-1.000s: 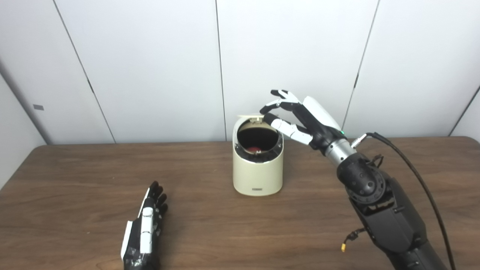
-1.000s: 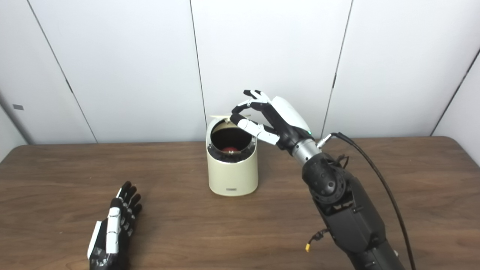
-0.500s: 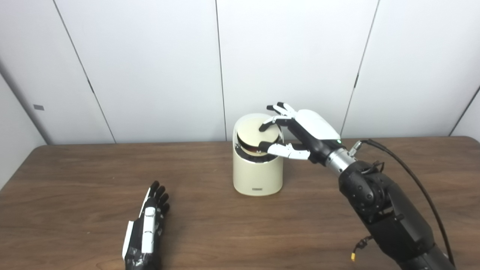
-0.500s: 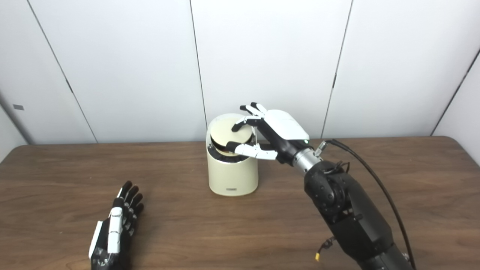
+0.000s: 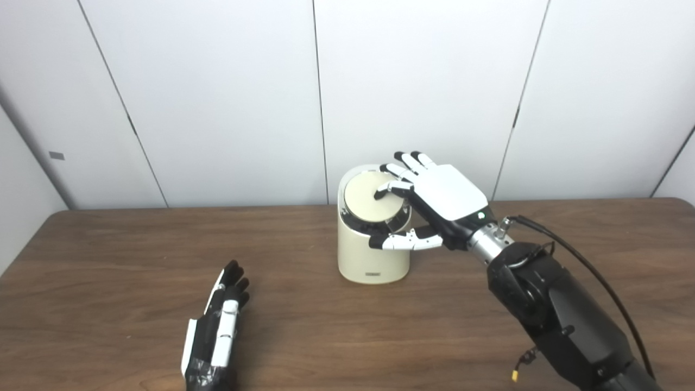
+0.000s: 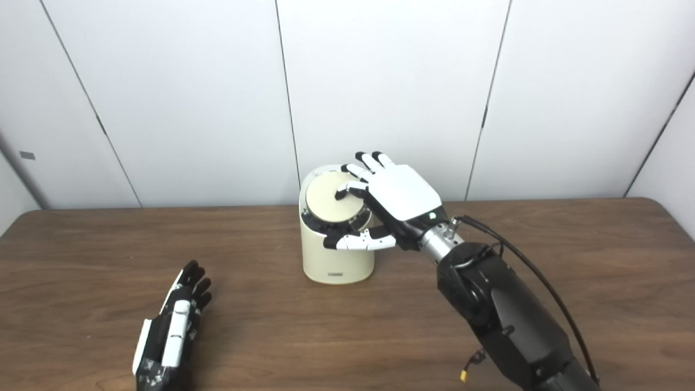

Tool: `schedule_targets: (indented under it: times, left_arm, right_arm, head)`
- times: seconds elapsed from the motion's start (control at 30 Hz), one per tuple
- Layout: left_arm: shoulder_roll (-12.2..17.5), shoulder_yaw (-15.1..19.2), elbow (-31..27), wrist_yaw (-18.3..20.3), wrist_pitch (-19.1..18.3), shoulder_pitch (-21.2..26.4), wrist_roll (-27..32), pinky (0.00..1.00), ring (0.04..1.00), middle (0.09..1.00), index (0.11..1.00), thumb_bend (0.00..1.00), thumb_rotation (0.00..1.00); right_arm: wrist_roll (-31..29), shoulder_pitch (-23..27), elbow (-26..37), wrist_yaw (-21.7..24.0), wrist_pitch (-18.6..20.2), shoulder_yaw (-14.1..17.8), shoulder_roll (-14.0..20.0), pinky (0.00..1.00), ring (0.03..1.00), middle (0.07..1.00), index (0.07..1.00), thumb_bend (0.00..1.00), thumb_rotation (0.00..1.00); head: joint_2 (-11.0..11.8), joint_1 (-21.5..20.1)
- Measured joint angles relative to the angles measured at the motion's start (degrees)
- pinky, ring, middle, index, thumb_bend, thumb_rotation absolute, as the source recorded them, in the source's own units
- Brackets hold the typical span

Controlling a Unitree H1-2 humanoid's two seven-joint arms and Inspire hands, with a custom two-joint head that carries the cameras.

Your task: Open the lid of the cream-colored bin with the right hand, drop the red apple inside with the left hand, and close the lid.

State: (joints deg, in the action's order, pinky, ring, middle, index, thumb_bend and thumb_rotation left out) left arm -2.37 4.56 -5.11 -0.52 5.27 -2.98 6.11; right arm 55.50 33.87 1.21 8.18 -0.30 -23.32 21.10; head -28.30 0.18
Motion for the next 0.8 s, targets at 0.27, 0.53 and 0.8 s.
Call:
schedule_targets:
  times: [0.27, 0.53, 0.8]
  left_arm:
    - [-0.3, 0.0, 0.0, -1.1, 0.0, 0.0, 0.0, 0.96, 0.946, 0.957, 0.969, 0.51, 0.74]
    - [-0.3, 0.0, 0.0, -1.3, 0.0, 0.0, -0.1, 0.97, 0.945, 0.952, 0.963, 0.52, 0.73]
    - [-0.4, -0.1, -0.1, -1.5, 0.0, -0.1, 0.0, 0.96, 0.950, 0.959, 0.962, 0.52, 0.70]
  right_arm:
    - [3.5, -1.0, 1.9, 0.4, -0.9, 0.0, 0.6, 1.00, 1.000, 0.934, 0.721, 0.54, 1.00]
    - [5.7, -2.0, 2.9, 0.2, -2.5, 0.1, 1.4, 1.00, 0.994, 0.926, 0.715, 0.53, 1.00]
    - [6.3, -2.7, 3.6, 0.3, -3.0, 0.2, 1.6, 1.00, 0.992, 0.922, 0.717, 0.53, 1.00]
  head:
    - [-0.7, 0.5]
    - [-1.0, 0.6]
    - [-1.1, 0.9]
